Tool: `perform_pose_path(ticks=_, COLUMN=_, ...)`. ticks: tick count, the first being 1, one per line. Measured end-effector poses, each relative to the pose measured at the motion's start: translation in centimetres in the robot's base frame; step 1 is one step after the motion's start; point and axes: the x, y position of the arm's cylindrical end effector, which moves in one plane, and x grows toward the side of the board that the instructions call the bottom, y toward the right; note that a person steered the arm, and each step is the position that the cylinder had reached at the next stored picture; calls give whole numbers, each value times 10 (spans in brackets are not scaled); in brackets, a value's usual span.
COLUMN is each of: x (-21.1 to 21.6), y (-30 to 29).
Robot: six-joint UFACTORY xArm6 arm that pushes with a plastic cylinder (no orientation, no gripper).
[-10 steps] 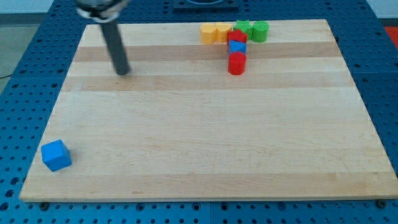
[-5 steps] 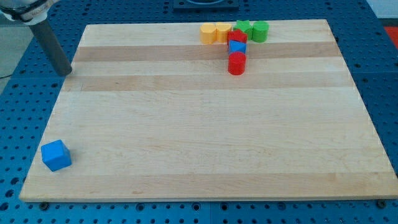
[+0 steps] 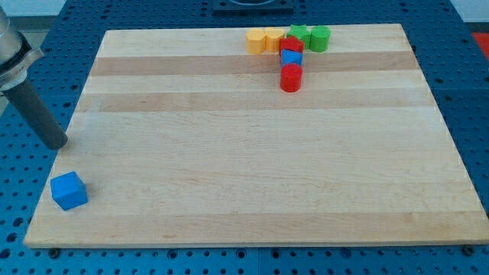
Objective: Push the blue cube towards the bottom left side of the red circle
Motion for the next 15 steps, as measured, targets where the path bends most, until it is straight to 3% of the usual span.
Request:
perform_pose_path(ticks=2, x=20, y=0)
perform_pose_path(ticks=4, x=87, y=0)
perform_pose_path(ticks=6, x=90, y=90)
perform_pose_path(ticks=8, x=102, y=102)
perform_pose_path(ticks=9, x=102, y=138)
perform_pose_path(ticks=11, x=98, y=265)
perform_pose_path(ticks=12, x=75, y=312)
perform_pose_path(ticks=13, x=55, y=327)
perform_pose_path(ticks=15, x=82, y=284)
